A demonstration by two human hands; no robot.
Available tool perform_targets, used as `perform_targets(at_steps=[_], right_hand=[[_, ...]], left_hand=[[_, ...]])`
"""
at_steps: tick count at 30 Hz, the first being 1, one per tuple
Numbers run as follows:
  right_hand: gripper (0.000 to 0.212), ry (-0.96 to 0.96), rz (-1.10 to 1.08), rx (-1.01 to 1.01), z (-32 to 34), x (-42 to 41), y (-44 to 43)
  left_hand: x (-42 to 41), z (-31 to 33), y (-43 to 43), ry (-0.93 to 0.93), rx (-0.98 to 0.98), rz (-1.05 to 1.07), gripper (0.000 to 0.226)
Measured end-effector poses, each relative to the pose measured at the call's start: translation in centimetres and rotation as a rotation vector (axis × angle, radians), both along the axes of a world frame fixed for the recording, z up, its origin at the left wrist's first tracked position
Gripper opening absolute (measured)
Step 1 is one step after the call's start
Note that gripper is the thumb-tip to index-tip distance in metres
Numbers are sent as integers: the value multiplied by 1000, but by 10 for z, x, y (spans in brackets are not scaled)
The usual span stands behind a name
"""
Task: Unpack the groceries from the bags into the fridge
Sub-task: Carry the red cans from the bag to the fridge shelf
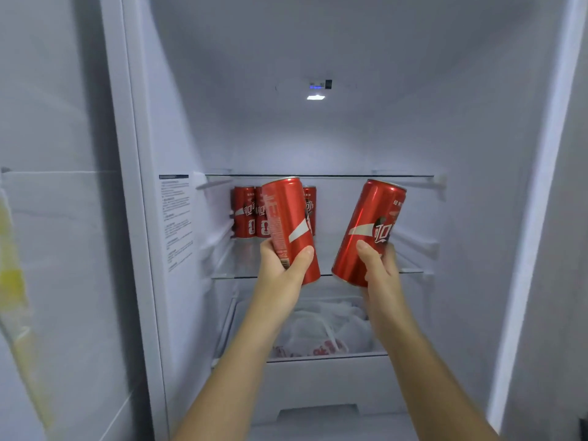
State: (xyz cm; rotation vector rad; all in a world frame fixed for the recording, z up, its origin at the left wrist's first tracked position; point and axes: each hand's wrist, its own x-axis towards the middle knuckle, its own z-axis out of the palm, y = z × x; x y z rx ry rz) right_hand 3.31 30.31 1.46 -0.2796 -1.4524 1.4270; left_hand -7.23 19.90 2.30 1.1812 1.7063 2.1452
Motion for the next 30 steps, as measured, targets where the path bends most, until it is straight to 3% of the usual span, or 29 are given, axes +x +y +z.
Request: perform_targets(at_steps=[6,15,26,30], right_hand=[[52,-86,-124,85,4,-18,35],[54,-294,-325,202,4,-49,89],[48,-451,-372,213,5,-70,128],[56,-537,-381,199,16,-75,136]], left_hand=[[-19,6,30,51,-92,99,51],[-44,9,68,197,-286,279,68],[-65,18,120,299,-423,238,69],[-78,23,141,339,-527,209,67]])
